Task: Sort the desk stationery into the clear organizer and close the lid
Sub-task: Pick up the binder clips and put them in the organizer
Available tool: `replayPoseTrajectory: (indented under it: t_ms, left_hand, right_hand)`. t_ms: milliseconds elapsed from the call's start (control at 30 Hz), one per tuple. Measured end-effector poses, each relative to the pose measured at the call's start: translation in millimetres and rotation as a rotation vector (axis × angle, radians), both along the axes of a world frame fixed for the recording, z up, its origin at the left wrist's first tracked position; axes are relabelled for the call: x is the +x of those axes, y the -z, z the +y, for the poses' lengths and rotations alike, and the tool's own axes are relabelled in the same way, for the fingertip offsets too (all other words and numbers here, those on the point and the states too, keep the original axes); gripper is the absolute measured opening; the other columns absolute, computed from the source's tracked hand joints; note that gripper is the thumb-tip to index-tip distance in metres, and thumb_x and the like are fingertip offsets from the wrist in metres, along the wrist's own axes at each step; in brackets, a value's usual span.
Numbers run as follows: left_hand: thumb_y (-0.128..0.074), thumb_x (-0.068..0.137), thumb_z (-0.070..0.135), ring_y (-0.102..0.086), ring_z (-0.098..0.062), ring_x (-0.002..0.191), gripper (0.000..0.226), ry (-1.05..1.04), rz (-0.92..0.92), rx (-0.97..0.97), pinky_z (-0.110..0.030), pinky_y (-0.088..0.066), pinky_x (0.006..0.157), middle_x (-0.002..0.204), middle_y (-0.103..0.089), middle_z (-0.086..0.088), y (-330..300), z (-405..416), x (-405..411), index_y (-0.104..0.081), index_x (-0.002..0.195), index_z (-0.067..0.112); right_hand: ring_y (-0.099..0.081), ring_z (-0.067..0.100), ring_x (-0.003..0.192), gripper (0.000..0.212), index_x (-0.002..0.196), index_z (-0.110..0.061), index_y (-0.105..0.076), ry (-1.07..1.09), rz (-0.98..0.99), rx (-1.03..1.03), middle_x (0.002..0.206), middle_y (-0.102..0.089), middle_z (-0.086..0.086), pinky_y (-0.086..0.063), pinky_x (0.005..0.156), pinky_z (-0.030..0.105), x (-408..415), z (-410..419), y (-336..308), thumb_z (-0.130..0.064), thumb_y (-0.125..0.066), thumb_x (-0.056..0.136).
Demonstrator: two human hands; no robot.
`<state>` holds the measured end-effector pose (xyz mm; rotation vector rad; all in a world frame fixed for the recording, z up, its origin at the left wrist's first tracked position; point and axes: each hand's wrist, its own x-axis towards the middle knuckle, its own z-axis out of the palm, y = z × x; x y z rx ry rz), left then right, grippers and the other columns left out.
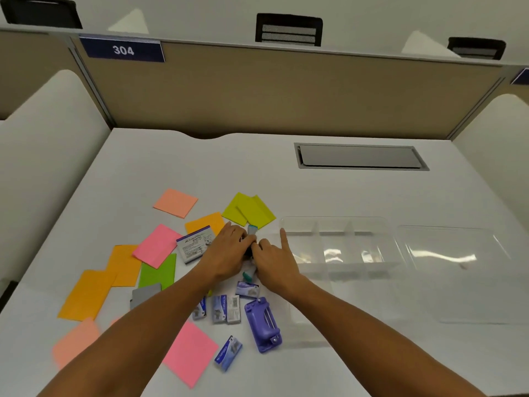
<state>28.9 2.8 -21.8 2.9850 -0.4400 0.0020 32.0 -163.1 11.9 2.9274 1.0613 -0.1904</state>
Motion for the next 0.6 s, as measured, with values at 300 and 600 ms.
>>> replayPoseTrajectory:
  t_ms: [300,600]
  left_hand:
    - [-0.073,0.080,0.025,-0.052,-0.033,0.106,0.051,-0.203,-0.197,-0.148,-0.040,-0.047,0.089,0.115,-0.059,-0.012,-34.0,-41.4,-12.3,-0.052,0.125,0.016]
    - [-0.069,0.084,0.033,-0.049,-0.030,0.116,0.053,-0.264,-0.163,-0.230,-0.041,-0.043,0.096,0.126,-0.057,-0.011,-65.4,-141.0,-24.6,-0.050,0.131,0.019]
  right_hand:
    - [-0.053,0.029,0.104,0.051,0.133,-0.014,-0.050,0.008,-0.007,0.281,0.130,-0.053,0.008,-0.048,0.086,0.038,17.8,-40.1,-30.2,-0.011,-0.067,0.085]
    - [-0.052,0.021,0.117,0.064,0.143,-0.023,-0.039,0.073,0.112,0.476,0.143,-0.040,0.002,-0.051,0.095,0.032,17.9,-158.5,-39.4,-0.009,-0.068,0.087]
